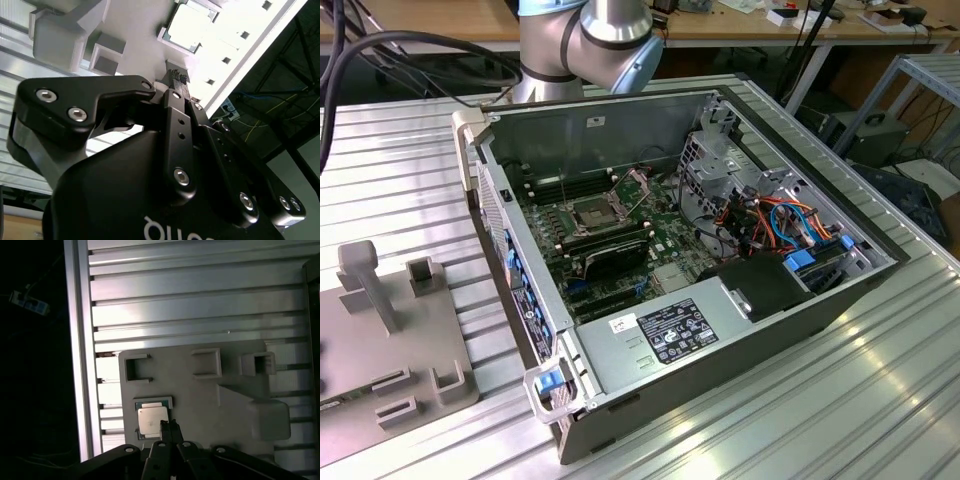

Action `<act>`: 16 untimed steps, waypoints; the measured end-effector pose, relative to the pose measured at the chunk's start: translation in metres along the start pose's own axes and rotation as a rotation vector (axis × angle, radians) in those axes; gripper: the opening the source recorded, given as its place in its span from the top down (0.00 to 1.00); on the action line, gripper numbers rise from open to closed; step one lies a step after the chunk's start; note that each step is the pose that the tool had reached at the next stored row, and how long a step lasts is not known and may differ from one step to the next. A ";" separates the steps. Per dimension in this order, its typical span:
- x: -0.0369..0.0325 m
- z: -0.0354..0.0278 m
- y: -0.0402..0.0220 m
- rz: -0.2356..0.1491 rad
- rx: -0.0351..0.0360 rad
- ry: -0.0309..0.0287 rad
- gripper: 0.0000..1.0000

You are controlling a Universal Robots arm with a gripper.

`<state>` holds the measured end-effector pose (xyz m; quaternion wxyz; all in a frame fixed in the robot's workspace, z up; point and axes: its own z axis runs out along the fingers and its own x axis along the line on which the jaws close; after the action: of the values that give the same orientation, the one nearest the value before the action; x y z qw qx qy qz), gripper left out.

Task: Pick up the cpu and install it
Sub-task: 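Reach for the cpu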

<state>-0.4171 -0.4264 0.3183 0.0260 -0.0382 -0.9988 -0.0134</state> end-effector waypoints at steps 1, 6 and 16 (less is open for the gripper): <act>-0.0001 0.0002 -0.0012 0.000 0.0009 0.0000 0.89; -0.0005 0.0019 -0.0067 0.000 0.0080 -0.0008 0.89; 0.0034 0.0047 -0.0091 0.001 0.0122 -0.0018 0.89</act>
<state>-0.4214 -0.4351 0.3136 0.0254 -0.0383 -0.9989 -0.0073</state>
